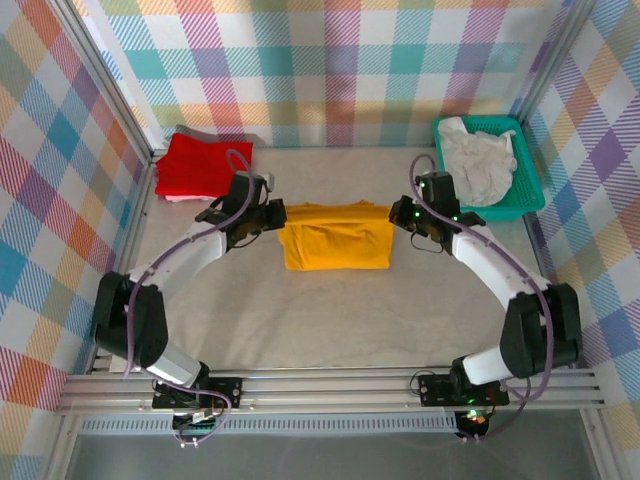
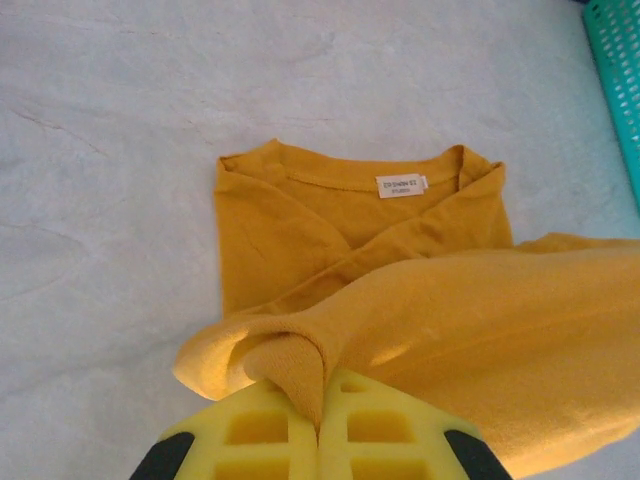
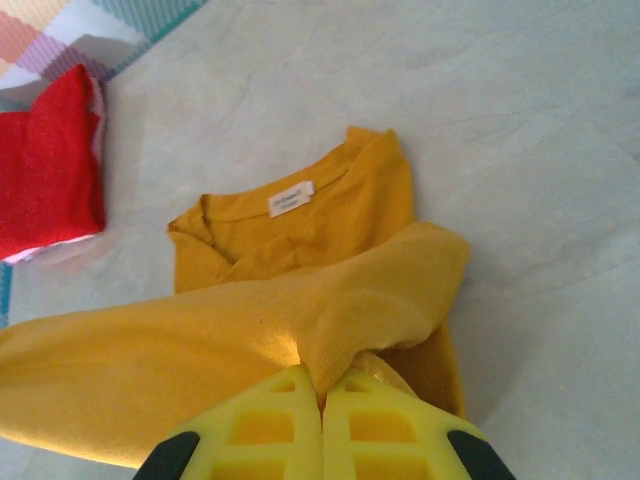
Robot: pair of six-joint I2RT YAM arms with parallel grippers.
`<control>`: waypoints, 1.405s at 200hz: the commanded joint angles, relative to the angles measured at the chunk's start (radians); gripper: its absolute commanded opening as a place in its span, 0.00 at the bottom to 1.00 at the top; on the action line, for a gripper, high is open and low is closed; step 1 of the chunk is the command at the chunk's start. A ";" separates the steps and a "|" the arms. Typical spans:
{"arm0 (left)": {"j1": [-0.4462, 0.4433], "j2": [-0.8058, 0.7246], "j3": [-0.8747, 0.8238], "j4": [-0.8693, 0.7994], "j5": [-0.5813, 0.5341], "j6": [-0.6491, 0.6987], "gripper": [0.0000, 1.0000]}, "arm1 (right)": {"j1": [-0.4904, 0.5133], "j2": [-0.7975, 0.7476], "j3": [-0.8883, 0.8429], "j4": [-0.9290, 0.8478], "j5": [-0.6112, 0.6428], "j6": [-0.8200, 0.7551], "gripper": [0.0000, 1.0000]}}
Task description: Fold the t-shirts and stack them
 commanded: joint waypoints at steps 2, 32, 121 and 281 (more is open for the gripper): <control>0.031 0.072 0.053 0.011 0.015 0.047 0.00 | -0.017 0.053 0.064 0.044 0.036 -0.023 0.00; 0.061 0.164 0.131 -0.014 0.029 0.055 0.00 | -0.025 0.156 0.149 0.020 0.029 -0.042 0.00; 0.102 0.468 0.629 -0.237 -0.067 0.074 0.63 | -0.054 0.478 0.598 -0.107 -0.040 -0.065 0.46; -0.015 0.342 -0.018 0.274 -0.042 -0.088 0.44 | 0.070 0.408 -0.007 0.272 -0.187 0.019 0.01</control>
